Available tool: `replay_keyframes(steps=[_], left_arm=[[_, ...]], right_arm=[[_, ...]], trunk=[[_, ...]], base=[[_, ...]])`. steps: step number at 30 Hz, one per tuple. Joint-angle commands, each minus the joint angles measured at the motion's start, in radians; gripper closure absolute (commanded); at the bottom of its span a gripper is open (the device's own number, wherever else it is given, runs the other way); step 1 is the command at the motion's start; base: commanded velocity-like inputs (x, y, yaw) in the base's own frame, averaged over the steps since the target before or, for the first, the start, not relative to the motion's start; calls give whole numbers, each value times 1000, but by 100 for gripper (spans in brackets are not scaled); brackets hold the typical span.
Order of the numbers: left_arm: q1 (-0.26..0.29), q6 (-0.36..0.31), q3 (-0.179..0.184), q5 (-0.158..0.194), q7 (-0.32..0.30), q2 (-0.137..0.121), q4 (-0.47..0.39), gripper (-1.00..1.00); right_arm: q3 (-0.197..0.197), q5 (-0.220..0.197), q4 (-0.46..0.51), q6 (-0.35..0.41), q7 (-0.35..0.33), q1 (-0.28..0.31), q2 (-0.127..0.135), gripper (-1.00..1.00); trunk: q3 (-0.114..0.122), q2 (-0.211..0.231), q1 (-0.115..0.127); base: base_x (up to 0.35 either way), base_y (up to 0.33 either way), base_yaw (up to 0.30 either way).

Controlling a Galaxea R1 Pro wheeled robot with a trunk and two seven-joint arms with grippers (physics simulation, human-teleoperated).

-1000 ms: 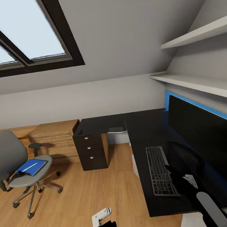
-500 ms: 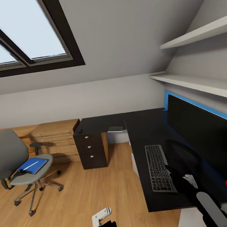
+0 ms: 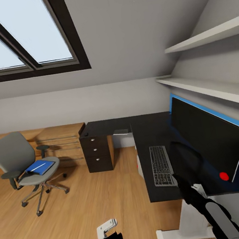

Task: In the bedroom, organize the workspace by keeping the computer under the desk, ensuring the monitor is on the desk, placing the keyboard on the desk next to the monitor, placing the mouse on the desk next to the keyboard, moving the folder from the swivel chair onto the desk next to the mouse, stacking the notebook on top of the folder with the pen on top of the notebook, and positioning the swivel chair next to the desk.

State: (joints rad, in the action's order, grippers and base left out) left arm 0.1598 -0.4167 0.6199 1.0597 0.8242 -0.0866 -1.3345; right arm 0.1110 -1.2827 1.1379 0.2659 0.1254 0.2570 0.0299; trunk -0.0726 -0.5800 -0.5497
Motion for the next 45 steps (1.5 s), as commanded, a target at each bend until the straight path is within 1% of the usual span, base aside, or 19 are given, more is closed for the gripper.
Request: replay_keyframes(steps=[1, 9, 10, 12, 13, 14, 17, 19, 22, 23, 24, 29, 31, 32, 35, 36, 42, 43, 45], left_arm=[[1, -2, 1, 5, 7, -1, 0, -100], [1, -2, -8, 6, 7, -2, 52, -100], [1, -2, -16, 5, 7, -1, 65, -100], [1, -2, -24, 5, 7, -1, 74, -100], [1, -2, -30, 5, 6, -1, 80, -100], [1, -3, -32, 5, 6, -2, 82, -100], [1, -3, -37, 5, 6, -2, 86, -100], [1, -3, -39, 5, 6, -2, 88, -100], [1, -3, -41, 5, 6, -2, 89, -100], [1, -4, -42, 4, 6, -2, 90, -100], [1, -3, -42, 4, 6, -2, 90, -100], [1, -2, -43, 3, 6, -2, 85, -100], [1, -3, -43, 3, 6, -2, 85, -100], [1, -3, -37, 3, 7, 0, 86, -100], [1, -2, -33, 3, 8, 2, 86, -100], [1, -2, -32, 3, 8, 3, 87, -100], [1, -1, -31, 6, 9, 2, 105, -100], [1, 0, -31, 7, 8, 2, 122, -100], [1, 3, -31, 7, 8, 1, 145, -100]], right_arm=[[-8, -9, 2, 4, 8, 1, 0, -100], [-60, -5, 2, 4, 8, 1, -1, -100], [-79, -2, 2, 4, 9, 1, -1, -100], [-99, 3, 2, 4, 9, 1, -1, -100], [-117, 11, 1, 4, 9, 1, 0, -100], [-125, 17, 1, 4, 9, 1, 0, -100], [-141, 40, 0, 5, 9, 1, 1, -100], [-148, 64, -1, 5, 8, 1, 2, -100], [-154, 115, -7, 6, 8, 1, 2, -100], [-159, 196, -11, 7, 9, 1, 0, -100], [-160, 236, -12, 8, 9, 1, 0, -100], [-161, 322, -28, 8, 9, 1, -2, -100], [-161, 338, -41, 7, 9, 1, -2, -100], [-175, 377, -118, -7, 7, 1, -2, -100], [-193, 409, -192, -42, 6, 1, -2, -100], [-211, 442, -244, -88, 6, 0, -2, -100], [-275, 580, -387, -302, 9, 0, -2, -100], [-289, 620, -437, -367, 9, 0, -4, -100], [-300, 654, -489, -409, 9, -1, -5, -100]], trunk=[[-2, -2, 0], [-2, -2, 0], [-2, -2, 0], [-2, -2, 0], [-2, -2, 0], [-2, -2, 0], [-2, -2, 0], [-2, -2, 0], [-2, -2, 0], [-2, -2, 0], [-2, -2, 0], [-2, -2, 0], [-2, -2, 0], [1, 5, 4], [10, 26, 15], [14, 33, 19], [32, 75, 42], [36, 82, 46], [42, 96, 54]], base=[[-336, 0, 0], [-336, 0, 0], [-336, -5, 0], [-336, -20, 0], [-336, -45, 0], [-336, -52, 0], [-336, -65, 0], [-336, -79, 0], [-336, -95, 0], [-283, -103, 0], [-198, -70, 0], [-104, -37, 0], [-37, -13, 0], [-11, -4, 0], [-7, -2, 0], [-4, -1, 0], [-2, -1, 0], [0, 0, 0], [0, 0, 0]])
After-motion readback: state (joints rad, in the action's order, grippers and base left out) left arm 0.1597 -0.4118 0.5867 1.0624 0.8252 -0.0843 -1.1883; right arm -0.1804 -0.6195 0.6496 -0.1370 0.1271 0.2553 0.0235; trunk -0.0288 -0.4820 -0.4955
